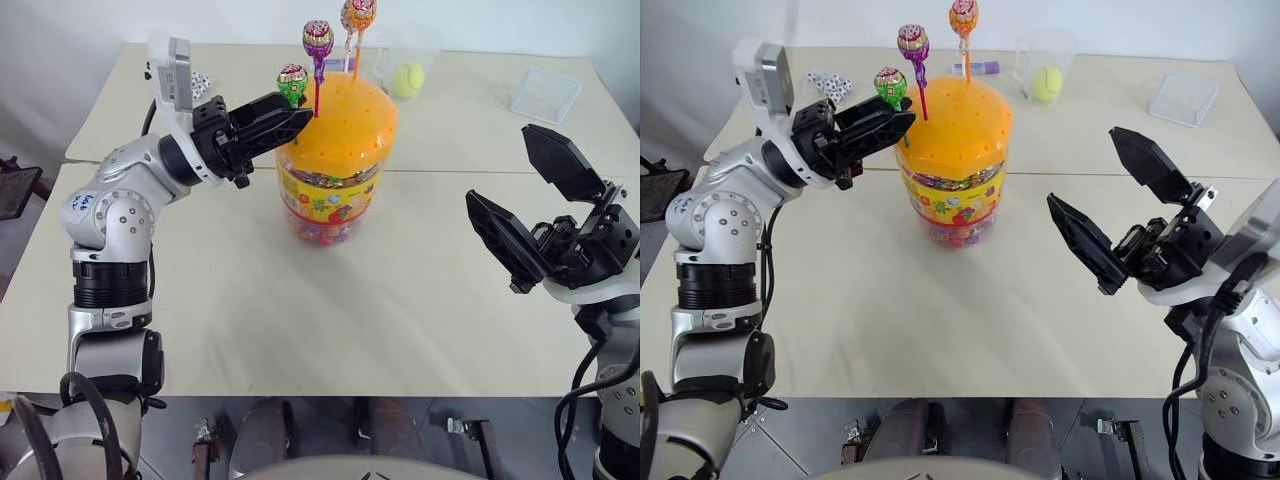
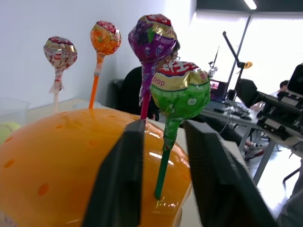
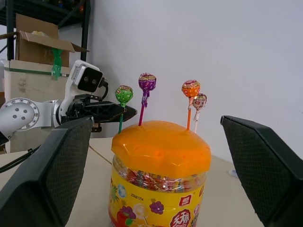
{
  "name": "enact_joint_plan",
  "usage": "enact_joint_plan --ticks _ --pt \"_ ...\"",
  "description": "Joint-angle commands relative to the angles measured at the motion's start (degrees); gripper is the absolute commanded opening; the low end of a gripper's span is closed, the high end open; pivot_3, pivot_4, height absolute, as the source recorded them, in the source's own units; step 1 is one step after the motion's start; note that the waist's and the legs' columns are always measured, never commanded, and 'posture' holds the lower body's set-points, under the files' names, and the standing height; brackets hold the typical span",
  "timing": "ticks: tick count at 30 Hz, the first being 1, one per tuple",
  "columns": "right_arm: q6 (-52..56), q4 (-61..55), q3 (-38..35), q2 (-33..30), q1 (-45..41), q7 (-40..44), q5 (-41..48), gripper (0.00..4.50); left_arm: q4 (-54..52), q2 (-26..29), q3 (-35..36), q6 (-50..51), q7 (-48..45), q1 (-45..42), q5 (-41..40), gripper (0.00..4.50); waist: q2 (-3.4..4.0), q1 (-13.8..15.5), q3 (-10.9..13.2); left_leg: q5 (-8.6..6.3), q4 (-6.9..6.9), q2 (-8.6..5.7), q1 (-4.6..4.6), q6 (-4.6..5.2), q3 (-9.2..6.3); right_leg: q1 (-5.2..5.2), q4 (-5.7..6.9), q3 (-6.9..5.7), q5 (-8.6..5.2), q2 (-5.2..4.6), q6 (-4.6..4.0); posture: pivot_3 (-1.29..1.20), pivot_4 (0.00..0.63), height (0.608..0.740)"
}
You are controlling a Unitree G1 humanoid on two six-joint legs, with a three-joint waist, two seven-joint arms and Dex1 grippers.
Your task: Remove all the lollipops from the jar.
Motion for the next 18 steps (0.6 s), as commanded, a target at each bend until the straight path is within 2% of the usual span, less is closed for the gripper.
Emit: enact_joint_plan --ticks 1,2,4,7,10,14,16,18 --pt "-0.64 -2.26 0.42 -0.04 -0.98 0.18 0.52 4.50 -0.52 -1.42 5.92 2.54 0.70 -1.99 -7.01 0.18 -0.01 -0.06 0.00 0.00 0.00 0.00 0.00 0.00 0.00 0.00 0.00 0.00 0.00 0.00 0.00 0.00 0.150 0.740" --pt "-0.58 -1.89 0.95 -0.15 -1.60 0.68 0.77 4.50 -0.11 -1.97 8.34 4.00 1.64 -2.14 -10.11 0.02 0.00 -0.08 0.00 0.00 0.01 0.00 0.00 0.00 -0.01 0.00 0.00 0.00 0.00 0.00 0.00 0.00 0.150 0.740" --pt "-0.40 -0.83 2.56 -0.54 -3.22 2.30 0.70 4.50 1.47 -2.26 13.21 7.50 4.56 -2.39 -15.95 0.02 -0.01 -0.23 0.00 0.00 0.00 0.02 0.00 0.00 -0.03 -0.01 0.01 0.00 0.00 0.00 0.00 0.00 0.150 0.740" --pt "0.25 2.34 7.54 -1.78 -6.62 7.91 -1.81 4.50 5.54 0.30 19.50 8.53 11.63 -0.97 -17.13 0.02 0.00 -0.70 0.00 0.00 0.00 0.07 0.03 0.00 -0.04 0.00 0.02 0.00 0.00 0.03 0.00 0.00 0.150 0.740" --pt "1.04 5.18 11.79 -3.93 -8.71 14.86 -3.32 4.50 6.26 7.25 19.29 7.34 11.41 5.03 -10.08 0.02 0.00 -1.50 0.00 0.00 -0.04 0.07 0.06 0.00 -0.04 0.01 0.03 0.00 0.00 0.03 0.00 0.00 0.150 0.740" --pt "0.08 9.79 17.00 -7.72 -9.51 26.00 -7.82 4.50 3.39 21.10 13.93 6.43 9.66 24.83 4.35 0.02 0.00 -1.90 0.00 0.00 -0.38 0.04 0.17 0.00 0.07 -0.06 -0.07 0.00 -0.01 0.04 -0.01 0.00 0.150 0.740" --pt "-0.42 11.51 17.79 -8.34 -9.43 29.10 -8.84 4.50 0.29 24.67 14.17 9.26 10.58 33.26 6.31 0.02 -0.08 -1.84 0.03 0.00 -0.53 0.05 0.15 0.00 0.12 -0.13 -0.15 0.00 -0.01 0.05 -0.01 0.00 0.150 0.740" --pt "-1.69 13.18 17.83 -8.35 -9.06 31.48 -10.24 4.50 -2.18 25.87 15.50 10.40 12.34 40.30 8.37 0.02 -0.16 -1.35 0.04 -0.01 -0.58 0.05 0.10 -0.01 0.14 -0.17 -0.20 0.00 -0.01 0.04 -0.02 0.00 0.150 0.740"
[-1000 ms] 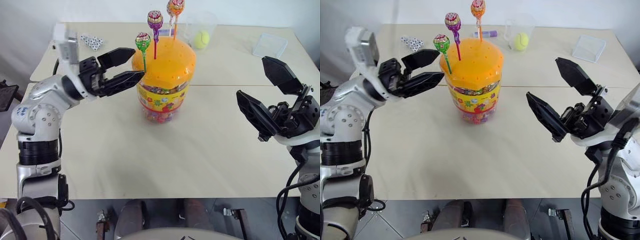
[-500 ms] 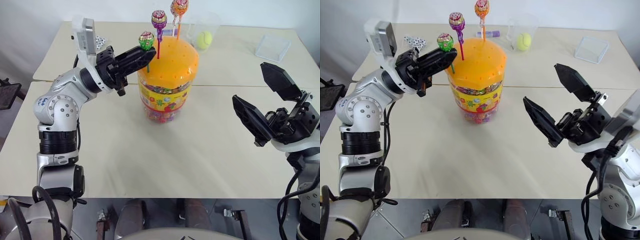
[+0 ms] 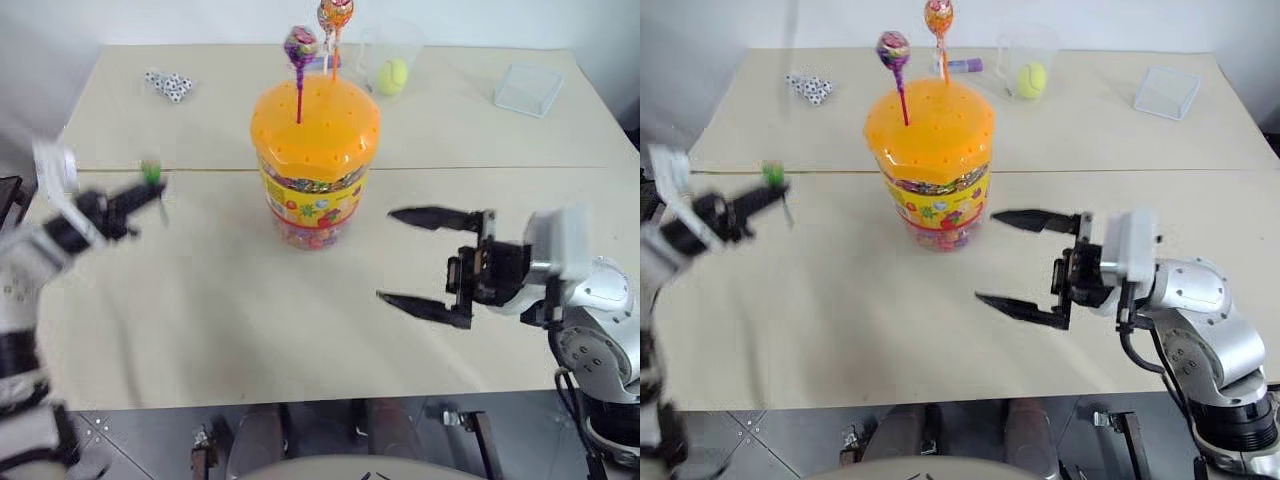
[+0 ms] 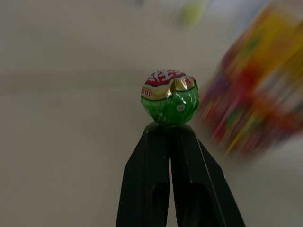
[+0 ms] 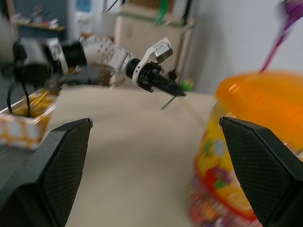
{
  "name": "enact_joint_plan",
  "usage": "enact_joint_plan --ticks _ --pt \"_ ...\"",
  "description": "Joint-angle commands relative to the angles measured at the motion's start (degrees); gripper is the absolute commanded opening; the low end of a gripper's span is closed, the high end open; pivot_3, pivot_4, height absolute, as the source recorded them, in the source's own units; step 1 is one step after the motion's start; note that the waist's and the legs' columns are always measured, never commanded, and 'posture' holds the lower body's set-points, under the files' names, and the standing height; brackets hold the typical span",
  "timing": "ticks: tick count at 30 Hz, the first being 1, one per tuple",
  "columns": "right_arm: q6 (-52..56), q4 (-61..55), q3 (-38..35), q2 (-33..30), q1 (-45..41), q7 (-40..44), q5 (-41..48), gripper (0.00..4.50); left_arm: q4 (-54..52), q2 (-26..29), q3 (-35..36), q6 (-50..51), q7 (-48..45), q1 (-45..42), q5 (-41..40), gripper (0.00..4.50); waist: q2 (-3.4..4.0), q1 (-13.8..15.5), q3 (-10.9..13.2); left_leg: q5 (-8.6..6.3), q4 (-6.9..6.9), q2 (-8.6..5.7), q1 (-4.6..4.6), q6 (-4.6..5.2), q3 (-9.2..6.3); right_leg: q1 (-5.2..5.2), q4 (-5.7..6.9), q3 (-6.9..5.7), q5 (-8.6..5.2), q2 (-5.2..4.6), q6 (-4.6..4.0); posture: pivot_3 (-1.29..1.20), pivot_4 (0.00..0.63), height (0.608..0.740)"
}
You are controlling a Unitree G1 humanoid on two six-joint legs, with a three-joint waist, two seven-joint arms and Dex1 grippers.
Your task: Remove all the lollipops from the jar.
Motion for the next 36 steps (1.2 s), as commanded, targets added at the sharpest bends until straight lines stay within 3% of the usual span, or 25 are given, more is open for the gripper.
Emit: enact_joint_plan --ticks 1,5,10,14,18,21,25,29,34,36 --pt "-2.87 1.52 -0.33 -0.21 0.25 4.62 -1.55 4.50 -7.38 2.26 4.05 3.36 2.97 8.22 2.41 0.02 -0.08 0.81 -0.02 0.00 0.01 0.01 -0.03 0.00 -0.05 0.01 -0.02 -0.02 0.00 -0.01 0.00 0.00 0.150 0.740" --pt "-3.91 3.17 -0.92 0.32 0.50 6.21 -2.40 4.50 -10.87 0.80 7.57 5.86 4.33 13.95 1.75 0.02 -0.09 1.34 -0.03 -0.01 0.15 0.02 0.07 -0.02 0.03 0.13 -0.02 0.02 -0.01 -0.06 -0.01 0.00 0.150 0.740" --pt "-3.35 2.77 -5.33 1.20 1.38 3.21 -0.15 4.50 -9.51 3.28 7.89 2.60 -1.18 15.84 3.46 1.37 -0.07 1.31 -0.03 0.00 0.15 0.09 0.11 -0.08 0.14 0.03 0.12 0.05 -0.03 -0.02 -0.06 0.00 0.150 0.740" --pt "-1.54 0.24 -11.94 1.10 4.95 -1.31 2.91 4.50 -2.37 8.84 7.98 -17.08 -16.98 8.62 7.52 2.58 -0.11 1.77 -0.05 -0.01 0.15 0.12 0.04 -0.11 0.17 -0.03 0.09 -0.01 -0.05 0.02 -0.10 0.00 0.150 0.740" --pt "0.33 -1.71 -17.74 1.32 7.31 -6.58 6.06 4.50 -2.99 8.40 4.64 -14.78 -27.72 -5.66 -1.00 2.58 -0.10 2.10 -0.08 -0.05 0.24 0.08 -0.01 -0.06 0.28 -0.02 0.06 -0.03 -0.05 -0.03 -0.10 0.00 0.150 0.740" --pt "0.27 -2.97 -21.28 2.95 7.72 -11.37 7.75 4.50 -5.17 1.64 -0.97 -11.59 -27.64 -18.84 -5.32 2.58 -0.08 2.10 -0.09 -0.07 0.31 0.07 0.04 -0.04 0.34 0.01 0.12 -0.02 -0.02 -0.04 -0.04 0.00 0.150 0.740" --pt "0.00 -5.39 -24.06 5.61 9.21 -16.62 9.81 4.50 -4.42 -9.27 -7.94 -12.41 -24.24 -31.20 -3.57 2.58 -0.09 1.78 -0.09 -0.07 0.47 0.08 0.02 -0.04 0.32 0.00 0.28 -0.02 0.00 -0.02 0.00 0.00 0.150 0.740" --pt "-0.58 -7.99 -25.13 7.76 10.23 -20.42 11.18 4.50 -1.59 -15.86 -12.23 -13.56 -22.29 -37.90 -0.59 2.58 -0.10 1.04 -0.08 -0.09 0.49 0.08 0.02 -0.01 0.35 -0.02 0.27 0.02 0.00 -0.01 0.00 0.00 0.150 0.740" --pt "-0.65 -10.88 -24.19 9.16 9.63 -24.24 11.76 4.50 1.56 -19.69 -14.93 -12.66 -20.19 -41.97 1.83 2.58 -0.10 0.81 -0.08 -0.09 0.47 0.12 0.04 -0.01 0.33 -0.02 0.27 0.03 0.00 0.03 0.00 0.00 0.150 0.740" --pt "-0.76 -11.84 -23.41 9.62 9.63 -25.30 11.21 4.50 2.73 -21.13 -15.31 -12.66 -19.03 -43.16 2.63 2.18 -0.10 1.06 -0.08 -0.09 0.50 0.11 0.02 0.00 0.32 -0.01 0.25 0.03 0.00 0.03 0.00 0.00 0.150 0.740"
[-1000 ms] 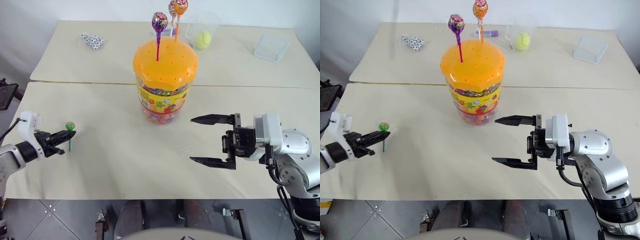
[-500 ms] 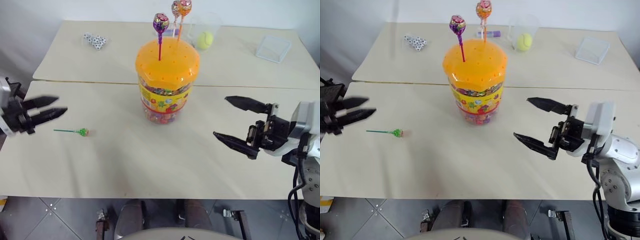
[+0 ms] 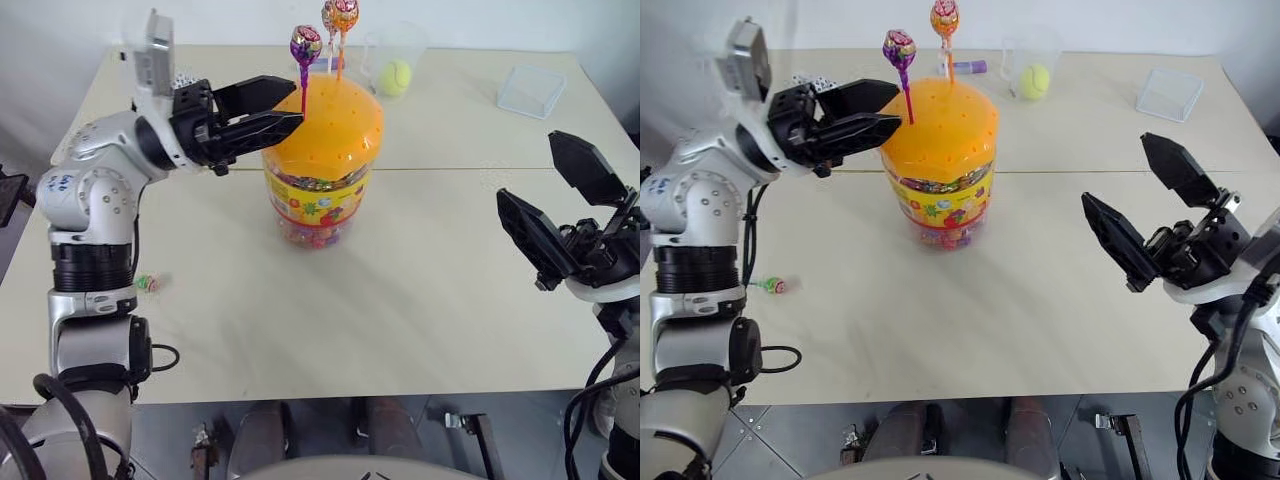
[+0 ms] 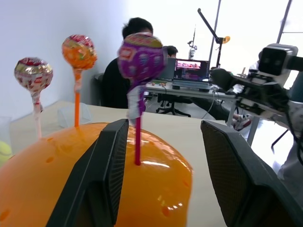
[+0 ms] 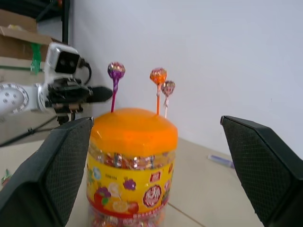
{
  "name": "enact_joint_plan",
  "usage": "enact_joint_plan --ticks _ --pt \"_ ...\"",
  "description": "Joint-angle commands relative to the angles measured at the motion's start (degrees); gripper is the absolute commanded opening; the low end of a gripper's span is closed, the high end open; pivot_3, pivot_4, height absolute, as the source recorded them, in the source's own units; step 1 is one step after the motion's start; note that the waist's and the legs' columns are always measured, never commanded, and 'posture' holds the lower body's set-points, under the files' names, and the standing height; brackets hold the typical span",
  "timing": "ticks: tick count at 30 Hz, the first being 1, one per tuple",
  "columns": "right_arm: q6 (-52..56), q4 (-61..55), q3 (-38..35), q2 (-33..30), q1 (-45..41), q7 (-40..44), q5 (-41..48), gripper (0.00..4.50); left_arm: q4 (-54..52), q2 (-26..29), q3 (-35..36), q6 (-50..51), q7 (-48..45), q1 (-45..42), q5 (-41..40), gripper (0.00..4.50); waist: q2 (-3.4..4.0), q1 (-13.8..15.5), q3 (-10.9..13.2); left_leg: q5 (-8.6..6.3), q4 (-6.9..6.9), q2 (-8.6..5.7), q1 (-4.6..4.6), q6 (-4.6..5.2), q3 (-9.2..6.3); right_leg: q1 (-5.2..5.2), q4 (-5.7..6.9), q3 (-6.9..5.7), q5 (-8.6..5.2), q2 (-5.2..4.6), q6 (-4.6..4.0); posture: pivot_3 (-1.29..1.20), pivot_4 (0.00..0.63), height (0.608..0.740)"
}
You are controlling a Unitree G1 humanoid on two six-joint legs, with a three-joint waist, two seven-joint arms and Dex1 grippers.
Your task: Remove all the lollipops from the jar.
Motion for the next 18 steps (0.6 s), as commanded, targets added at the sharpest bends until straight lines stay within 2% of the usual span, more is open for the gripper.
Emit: enact_joint_plan --ticks 1,7,12,16,18 --pt "-1.02 -3.25 0.60 0.68 -0.27 -1.98 0.26 4.50 0.74 -1.24 0.01 -0.09 1.95 -2.90 1.29 2.00 0.00 0.20 0.00 0.00 0.02 0.00 -0.02 0.00 -0.01 0.00 -0.01 0.00 0.00 0.00 0.00 0.00 0.150 0.740" --pt "-1.38 -4.47 2.01 1.07 -0.68 -3.78 -0.44 4.50 3.02 -2.79 -0.51 -1.22 2.80 -4.38 3.66 0.11 0.00 0.79 0.00 -0.02 0.13 -0.01 -0.06 0.04 -0.02 0.03 -0.02 0.00 0.00 -0.01 0.01 0.00 0.150 0.740" --pt "-1.35 -4.03 4.05 1.08 -2.16 -3.11 -0.71 4.50 2.07 -4.73 3.40 0.04 2.37 -4.65 -0.77 0.03 0.00 0.78 0.00 -0.03 0.22 -0.01 -0.08 0.06 -0.06 0.08 -0.02 0.00 0.01 0.00 0.02 0.00 0.150 0.740" --pt "-0.34 -2.09 8.06 0.06 -6.89 0.20 0.26 4.50 3.32 -4.05 14.09 6.47 6.28 -3.95 -10.93 0.03 0.00 0.44 0.00 -0.03 0.21 0.01 -0.08 0.06 -0.10 0.06 0.01 -0.01 0.01 0.00 0.02 0.00 0.150 0.740" --pt "0.24 -0.94 10.01 -0.60 -9.19 2.62 0.27 4.50 4.59 -2.62 18.15 7.33 9.12 -2.51 -12.48 0.03 0.00 -0.01 0.00 -0.03 0.19 0.06 -0.05 0.06 -0.10 0.05 0.02 -0.01 0.01 0.02 0.02 0.00 0.150 0.740"
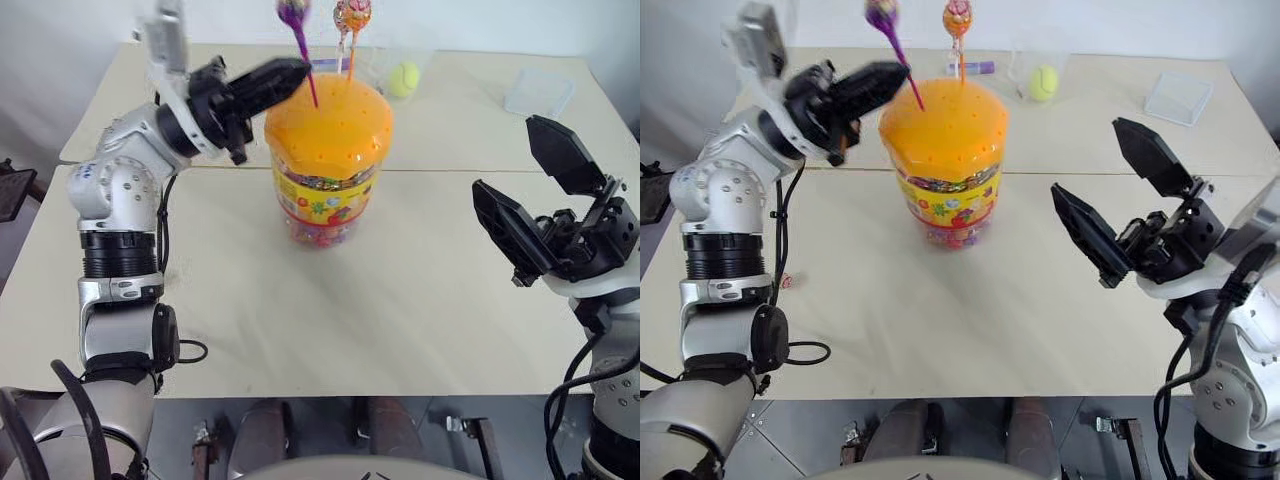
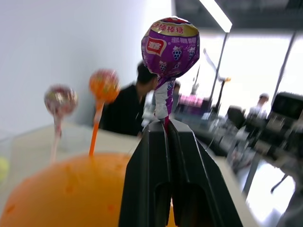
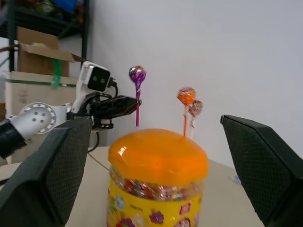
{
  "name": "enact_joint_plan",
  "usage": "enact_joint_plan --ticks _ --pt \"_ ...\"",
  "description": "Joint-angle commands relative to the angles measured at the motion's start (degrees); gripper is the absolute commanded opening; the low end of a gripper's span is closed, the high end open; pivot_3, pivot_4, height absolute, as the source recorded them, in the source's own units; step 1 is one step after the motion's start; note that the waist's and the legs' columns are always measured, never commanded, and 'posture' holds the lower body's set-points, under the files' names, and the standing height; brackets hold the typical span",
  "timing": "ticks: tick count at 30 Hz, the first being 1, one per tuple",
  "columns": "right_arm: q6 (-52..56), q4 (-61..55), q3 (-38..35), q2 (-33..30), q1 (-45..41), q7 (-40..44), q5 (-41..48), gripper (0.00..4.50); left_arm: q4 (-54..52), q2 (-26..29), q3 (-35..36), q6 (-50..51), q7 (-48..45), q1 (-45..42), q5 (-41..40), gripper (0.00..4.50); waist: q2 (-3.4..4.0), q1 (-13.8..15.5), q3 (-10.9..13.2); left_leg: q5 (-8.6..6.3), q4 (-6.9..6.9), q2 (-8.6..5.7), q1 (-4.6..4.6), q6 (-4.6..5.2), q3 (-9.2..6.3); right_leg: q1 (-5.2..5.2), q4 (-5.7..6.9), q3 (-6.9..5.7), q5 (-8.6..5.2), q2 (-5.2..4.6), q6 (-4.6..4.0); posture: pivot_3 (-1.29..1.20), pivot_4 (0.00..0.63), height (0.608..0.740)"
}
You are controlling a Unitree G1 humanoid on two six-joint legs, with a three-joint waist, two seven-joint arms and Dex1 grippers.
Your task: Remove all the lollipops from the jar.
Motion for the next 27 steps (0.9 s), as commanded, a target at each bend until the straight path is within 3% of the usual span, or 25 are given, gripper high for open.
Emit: enact_joint_plan --ticks 1,6,9,13,16,22,27 --pt "0.46 0.64 2.53 -1.78 -3.17 4.44 0.53 4.50 1.41 3.49 7.84 1.46 4.64 1.60 -3.77 0.03 0.00 -0.27 0.00 0.00 0.00 0.03 0.00 0.00 -0.01 0.00 0.00 0.00 0.00 0.03 0.00 0.00 0.150 0.740" --pt "2.22 4.79 8.64 -6.26 -6.42 15.23 -2.19 4.50 -2.00 16.87 5.16 -0.37 4.44 19.21 7.62 0.03 0.03 -1.37 -0.02 0.00 -0.26 0.06 0.15 0.00 0.08 -0.03 -0.04 0.06 -0.01 0.09 -0.01 0.00 0.150 0.740" --pt "2.40 8.21 11.75 -9.34 -6.21 22.51 -5.20 4.50 -9.44 23.73 7.38 1.80 4.11 37.82 11.32 0.03 -0.01 -1.24 0.00 -0.06 -0.27 0.08 0.04 -0.05 0.09 -0.10 -0.12 0.05 -0.01 0.11 -0.02 0.00 0.150 0.740" --pt "0.89 12.27 13.77 -11.98 -4.63 29.06 -9.74 4.50 -21.39 26.07 10.48 7.40 5.56 54.87 10.27 0.03 -0.09 -0.18 0.03 -0.26 -0.12 0.16 -0.01 -0.04 0.07 -0.06 -0.17 0.03 -0.01 0.12 -0.03 0.00 0.150 0.740" --pt "0.36 14.56 14.33 -12.12 -4.73 31.32 -11.83 4.50 -26.57 25.16 11.22 9.42 6.86 61.58 9.94 0.03 -0.08 0.74 0.03 -0.34 0.12 0.23 -0.02 -0.04 0.09 0.04 -0.20 0.05 -0.02 0.14 -0.04 0.00 0.150 0.740" --pt "1.47 16.29 14.00 -10.75 -6.68 30.97 -11.92 4.50 -27.07 23.42 9.95 9.19 9.99 63.01 11.52 1.54 -0.03 0.29 0.01 -0.31 0.14 0.39 0.10 -0.17 0.18 -0.01 -0.01 0.10 -0.10 0.27 -0.19 0.00 0.150 0.740" --pt "3.48 17.04 10.29 -6.04 -9.97 22.94 -8.15 4.50 -23.47 22.27 13.54 -1.65 4.50 58.29 10.05 3.06 -0.02 0.27 0.01 -0.36 0.05 0.44 0.09 -0.25 0.26 -0.13 0.04 0.07 -0.12 0.33 -0.23 0.00 0.150 0.740"
